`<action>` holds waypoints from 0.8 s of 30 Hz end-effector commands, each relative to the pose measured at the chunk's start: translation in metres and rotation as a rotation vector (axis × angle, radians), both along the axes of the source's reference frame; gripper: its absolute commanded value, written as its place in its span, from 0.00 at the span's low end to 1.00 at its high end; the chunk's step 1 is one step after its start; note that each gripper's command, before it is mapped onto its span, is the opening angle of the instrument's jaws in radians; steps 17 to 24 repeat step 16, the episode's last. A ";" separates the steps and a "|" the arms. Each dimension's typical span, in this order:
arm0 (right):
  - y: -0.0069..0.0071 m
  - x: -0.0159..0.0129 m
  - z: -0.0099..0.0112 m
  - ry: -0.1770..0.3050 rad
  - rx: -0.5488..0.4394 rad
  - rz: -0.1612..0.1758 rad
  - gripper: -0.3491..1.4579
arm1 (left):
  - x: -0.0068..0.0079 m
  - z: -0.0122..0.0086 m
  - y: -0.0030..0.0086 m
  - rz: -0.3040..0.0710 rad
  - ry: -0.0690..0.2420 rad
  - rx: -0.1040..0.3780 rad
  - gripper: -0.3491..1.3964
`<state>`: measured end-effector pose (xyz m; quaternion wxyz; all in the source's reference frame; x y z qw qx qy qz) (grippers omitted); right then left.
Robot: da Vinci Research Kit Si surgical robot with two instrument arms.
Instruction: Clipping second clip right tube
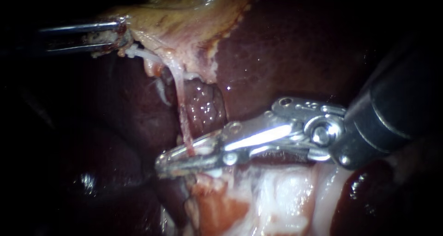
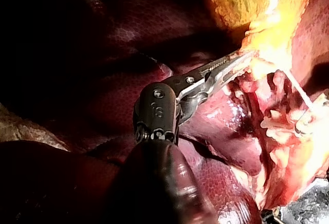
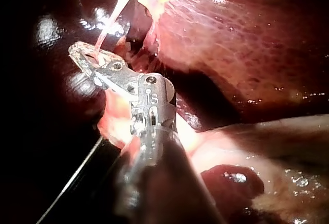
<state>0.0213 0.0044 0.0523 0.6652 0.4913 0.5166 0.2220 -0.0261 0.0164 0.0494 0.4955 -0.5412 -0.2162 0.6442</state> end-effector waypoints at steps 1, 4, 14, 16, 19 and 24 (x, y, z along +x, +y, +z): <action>0.0000 0.0000 0.0000 -0.009 -0.005 -0.009 0.00 | 0.0000 0.0000 0.0000 0.000 0.000 0.000 0.00; 0.0001 -0.0001 0.0002 -0.025 -0.012 -0.019 0.00 | 0.0000 0.0000 0.0000 0.000 0.000 0.000 0.00; 0.0001 -0.0002 0.0003 -0.025 -0.012 -0.021 0.00 | 0.0000 0.0000 0.0000 0.000 0.000 0.000 0.00; 0.0002 -0.0002 0.0003 -0.025 -0.012 -0.021 0.00 | -0.0001 0.0000 0.0000 0.000 0.000 0.000 0.00; 0.0002 -0.0002 0.0003 -0.025 -0.012 -0.021 0.00 | -0.0001 0.0000 0.0000 0.000 0.000 0.000 0.00; 0.0002 -0.0002 0.0003 -0.025 -0.012 -0.021 0.00 | -0.0001 0.0000 0.0000 0.000 0.000 0.000 0.00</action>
